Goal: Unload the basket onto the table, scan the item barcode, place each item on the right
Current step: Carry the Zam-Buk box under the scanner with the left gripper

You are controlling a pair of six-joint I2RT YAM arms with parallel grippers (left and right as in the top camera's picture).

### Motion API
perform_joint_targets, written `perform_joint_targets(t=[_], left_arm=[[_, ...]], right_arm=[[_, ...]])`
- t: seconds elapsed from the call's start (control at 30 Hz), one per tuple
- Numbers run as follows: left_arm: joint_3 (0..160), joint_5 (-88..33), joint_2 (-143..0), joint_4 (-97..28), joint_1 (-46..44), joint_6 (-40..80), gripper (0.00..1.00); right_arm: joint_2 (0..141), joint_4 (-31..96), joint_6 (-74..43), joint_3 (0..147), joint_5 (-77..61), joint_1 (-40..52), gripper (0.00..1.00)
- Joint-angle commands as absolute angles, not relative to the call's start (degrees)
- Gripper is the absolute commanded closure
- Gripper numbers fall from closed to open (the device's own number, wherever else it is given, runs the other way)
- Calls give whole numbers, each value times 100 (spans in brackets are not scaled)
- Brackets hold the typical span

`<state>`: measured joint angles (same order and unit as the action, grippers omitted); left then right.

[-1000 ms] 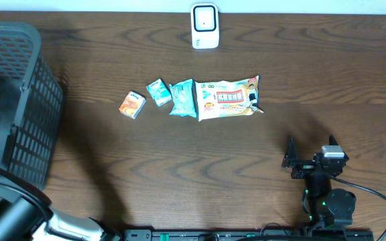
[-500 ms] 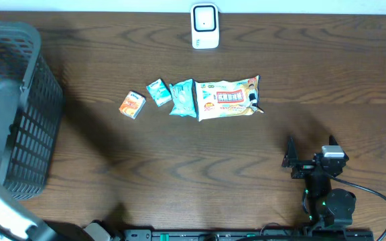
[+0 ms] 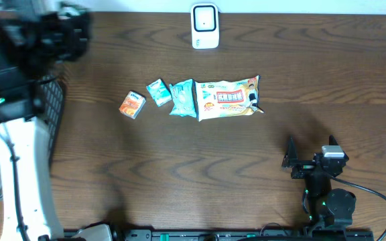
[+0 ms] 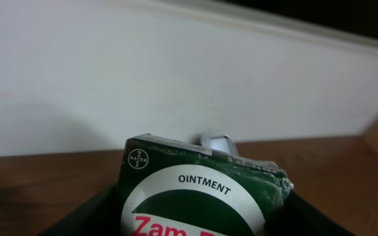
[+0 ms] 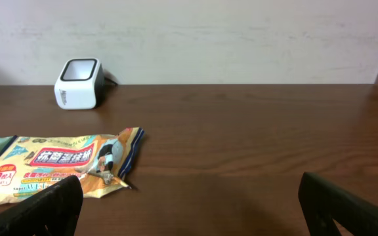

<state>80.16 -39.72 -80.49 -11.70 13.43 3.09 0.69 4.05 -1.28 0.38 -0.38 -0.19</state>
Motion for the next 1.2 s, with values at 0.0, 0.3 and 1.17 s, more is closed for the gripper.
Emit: perform_joint_targets(t=[0.0,0.3,1.17], left_arm=[[8025,-3371,-8366,-1166,805,366,47],[8025,-2071,-9515,-1282,-121,353,46],[8027,-1109,-12088,-733,-545,353,6]], right_arm=[[40,436,-167,30,-34,21,1],[40,434,-165,30,-34,21,1],[40,436,-165,30,-34,21,1]])
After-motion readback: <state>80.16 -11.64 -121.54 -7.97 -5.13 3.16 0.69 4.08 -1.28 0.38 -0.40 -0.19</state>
